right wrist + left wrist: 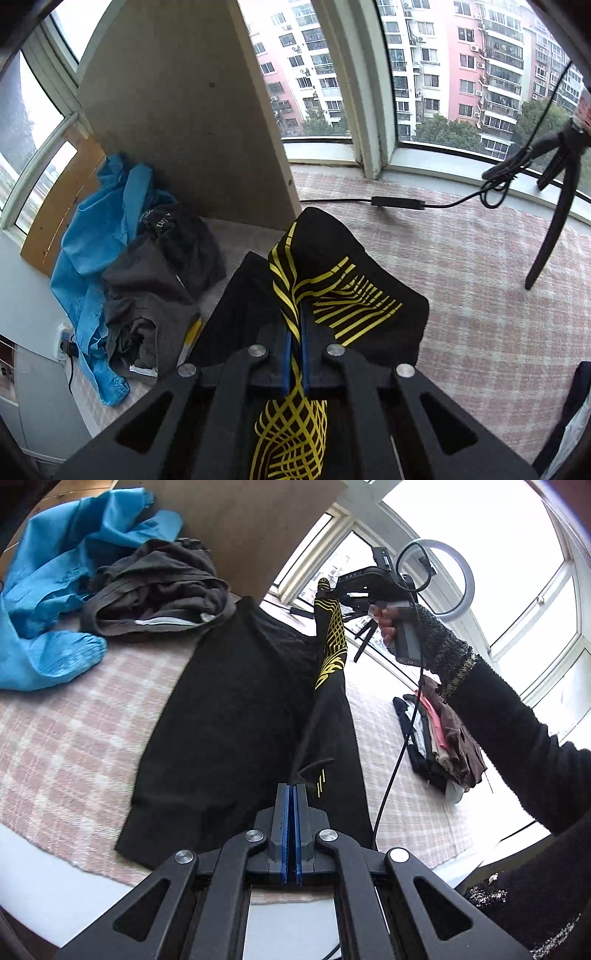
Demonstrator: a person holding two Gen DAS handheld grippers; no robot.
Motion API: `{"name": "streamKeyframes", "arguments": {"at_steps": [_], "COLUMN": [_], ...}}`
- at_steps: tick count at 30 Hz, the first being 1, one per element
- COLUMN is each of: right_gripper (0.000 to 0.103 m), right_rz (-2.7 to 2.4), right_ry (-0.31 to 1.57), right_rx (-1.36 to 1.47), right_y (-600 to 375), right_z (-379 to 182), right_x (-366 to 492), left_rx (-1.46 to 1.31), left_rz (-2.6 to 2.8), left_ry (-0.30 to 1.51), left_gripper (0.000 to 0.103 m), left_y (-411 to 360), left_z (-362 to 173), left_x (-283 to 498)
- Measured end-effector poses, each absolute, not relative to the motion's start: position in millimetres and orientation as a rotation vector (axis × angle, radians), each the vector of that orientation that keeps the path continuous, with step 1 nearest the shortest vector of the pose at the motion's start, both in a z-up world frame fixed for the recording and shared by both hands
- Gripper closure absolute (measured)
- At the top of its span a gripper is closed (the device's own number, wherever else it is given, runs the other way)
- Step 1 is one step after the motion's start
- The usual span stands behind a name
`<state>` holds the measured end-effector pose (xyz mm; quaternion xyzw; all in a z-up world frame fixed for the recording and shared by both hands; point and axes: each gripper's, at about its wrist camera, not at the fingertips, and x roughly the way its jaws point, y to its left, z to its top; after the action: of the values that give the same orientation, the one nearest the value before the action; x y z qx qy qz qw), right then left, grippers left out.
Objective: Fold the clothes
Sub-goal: 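Grasp the striped leg hem with the right gripper and lift it, then lay the striped leg over the other leg with the right gripper, then open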
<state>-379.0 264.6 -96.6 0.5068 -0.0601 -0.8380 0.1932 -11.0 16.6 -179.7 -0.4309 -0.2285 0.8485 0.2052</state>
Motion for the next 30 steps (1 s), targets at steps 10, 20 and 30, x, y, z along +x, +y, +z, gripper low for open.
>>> {"name": "streamKeyframes", "arguments": {"at_steps": [10, 20, 30], "right_gripper": [0.099, 0.06, 0.074], "right_rz": [-2.338, -2.366, -2.331], "right_ry": [-0.036, -0.075, 0.031], "right_rx": [1.563, 1.471, 1.543], "right_y": [154.3, 187.4, 207.0], "right_z": [-158.7, -117.5, -163.2], "right_x": [-398.5, -370.8, -320.8], "left_rx": [-1.242, -1.389, -1.38], "left_rz": [2.364, 2.323, 2.262], "left_ry": [-0.72, -0.688, -0.25], "left_gripper": [0.102, 0.101, 0.077], "left_y": [-55.5, -88.5, -23.3], "left_z": [-207.3, -212.0, -208.8], "left_x": [-9.5, -5.6, -99.5]}}
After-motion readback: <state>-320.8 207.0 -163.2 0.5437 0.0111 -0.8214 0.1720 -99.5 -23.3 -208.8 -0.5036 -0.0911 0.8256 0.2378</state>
